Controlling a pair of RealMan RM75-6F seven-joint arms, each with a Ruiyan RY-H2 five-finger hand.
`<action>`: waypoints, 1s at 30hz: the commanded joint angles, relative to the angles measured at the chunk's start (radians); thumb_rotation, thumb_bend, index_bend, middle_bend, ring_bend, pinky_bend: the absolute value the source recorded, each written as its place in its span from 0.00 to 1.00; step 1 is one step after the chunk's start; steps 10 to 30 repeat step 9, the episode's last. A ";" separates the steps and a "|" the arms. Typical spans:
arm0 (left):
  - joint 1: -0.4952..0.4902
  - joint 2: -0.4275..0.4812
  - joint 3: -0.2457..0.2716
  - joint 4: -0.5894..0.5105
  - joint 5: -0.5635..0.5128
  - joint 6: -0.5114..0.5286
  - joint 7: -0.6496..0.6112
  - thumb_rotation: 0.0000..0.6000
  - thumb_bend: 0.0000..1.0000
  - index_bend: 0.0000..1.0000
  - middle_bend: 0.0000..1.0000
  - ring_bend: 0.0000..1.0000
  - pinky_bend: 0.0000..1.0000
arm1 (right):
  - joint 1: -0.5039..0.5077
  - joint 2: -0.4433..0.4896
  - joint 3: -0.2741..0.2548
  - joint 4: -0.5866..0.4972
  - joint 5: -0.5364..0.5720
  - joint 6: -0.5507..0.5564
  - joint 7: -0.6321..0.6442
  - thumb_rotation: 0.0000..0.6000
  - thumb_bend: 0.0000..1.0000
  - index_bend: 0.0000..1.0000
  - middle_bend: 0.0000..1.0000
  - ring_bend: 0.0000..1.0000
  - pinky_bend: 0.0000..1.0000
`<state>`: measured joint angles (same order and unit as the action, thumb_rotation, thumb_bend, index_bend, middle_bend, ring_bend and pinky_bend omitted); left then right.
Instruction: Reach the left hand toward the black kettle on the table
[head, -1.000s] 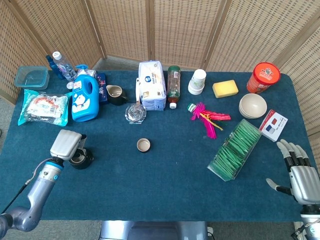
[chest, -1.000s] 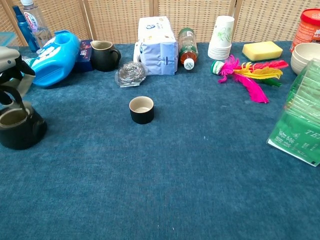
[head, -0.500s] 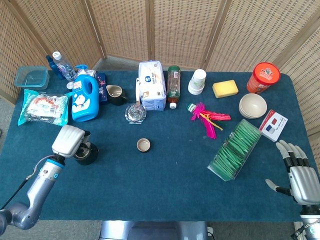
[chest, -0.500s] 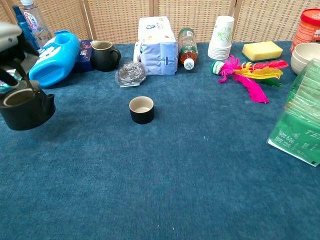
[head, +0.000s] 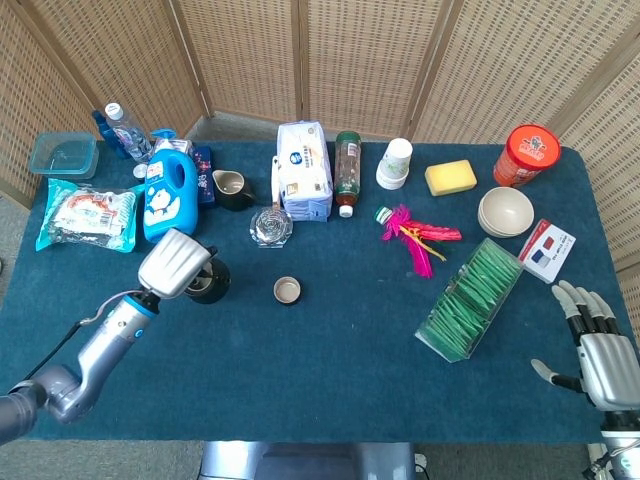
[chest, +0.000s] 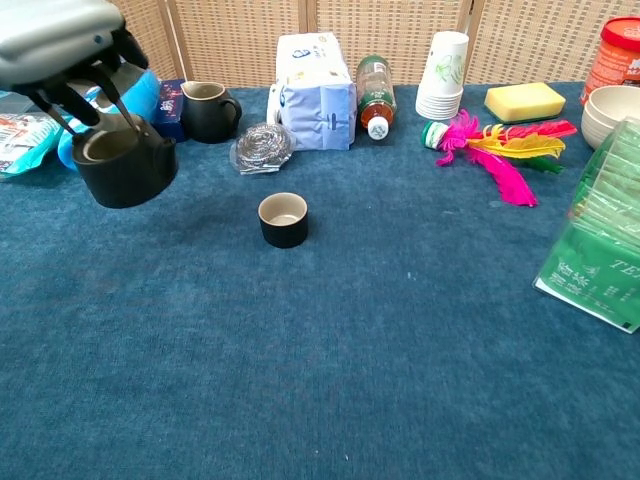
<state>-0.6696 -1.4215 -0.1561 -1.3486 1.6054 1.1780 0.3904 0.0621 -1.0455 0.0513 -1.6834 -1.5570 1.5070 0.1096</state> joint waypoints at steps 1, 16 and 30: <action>-0.022 -0.040 0.001 0.044 -0.001 -0.013 0.021 1.00 0.42 0.77 0.95 0.87 1.00 | -0.002 0.003 0.000 0.000 -0.002 0.004 0.007 1.00 0.00 0.00 0.00 0.00 0.00; -0.039 -0.101 0.008 0.124 0.006 0.009 0.028 1.00 0.41 0.77 0.93 0.86 1.00 | -0.003 0.012 0.005 0.003 0.008 0.006 0.033 1.00 0.00 0.00 0.00 0.00 0.00; -0.039 -0.101 0.008 0.124 0.006 0.009 0.028 1.00 0.41 0.77 0.93 0.86 1.00 | -0.003 0.012 0.005 0.003 0.008 0.006 0.033 1.00 0.00 0.00 0.00 0.00 0.00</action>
